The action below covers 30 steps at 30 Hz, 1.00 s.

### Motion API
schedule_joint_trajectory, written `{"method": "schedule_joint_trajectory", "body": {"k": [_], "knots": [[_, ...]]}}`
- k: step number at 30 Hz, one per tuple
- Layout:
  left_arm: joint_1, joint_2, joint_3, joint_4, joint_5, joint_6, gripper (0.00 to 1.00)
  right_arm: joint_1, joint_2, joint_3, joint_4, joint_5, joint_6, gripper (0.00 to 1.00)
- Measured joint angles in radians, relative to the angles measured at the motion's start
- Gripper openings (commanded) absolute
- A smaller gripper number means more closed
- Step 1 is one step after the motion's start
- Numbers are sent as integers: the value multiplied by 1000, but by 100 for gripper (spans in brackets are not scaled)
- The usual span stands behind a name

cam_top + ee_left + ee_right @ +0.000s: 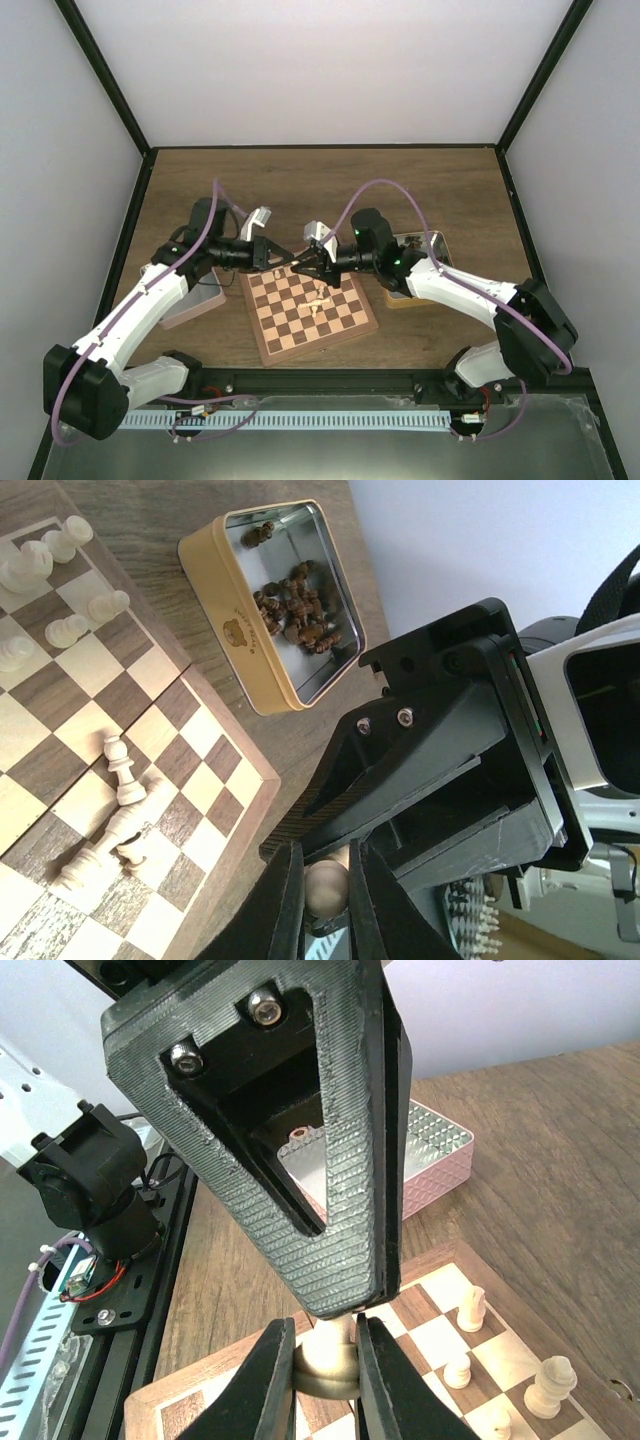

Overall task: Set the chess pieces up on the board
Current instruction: Place the chess piece on the chessboard.

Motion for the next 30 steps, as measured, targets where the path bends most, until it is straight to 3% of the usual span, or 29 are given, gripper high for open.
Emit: {"method": "schedule_joint_trajectory", "body": {"k": [3,7,10,19,25,30], "knots": [[3,-1,-4,0,6,9,4,0,2,4,-10,-3,1,18],[2,-13,-10,-11,-5,19,4,1,4,5,-19,8,20,54],[-1,-30,-8,-50,-91,39,4,2,3,2,-6,42,55,66],[-33,-62,-4,-231,-715,58,4,2,-101,-146,9,312,299,68],[-158,18,-40,-229,-958,-19,4,1,-159,-190,-57,524,504,68],[-220,98,-119,-178,-1038,-80,4,1,-195,-213,-86,585,605,68]]}}
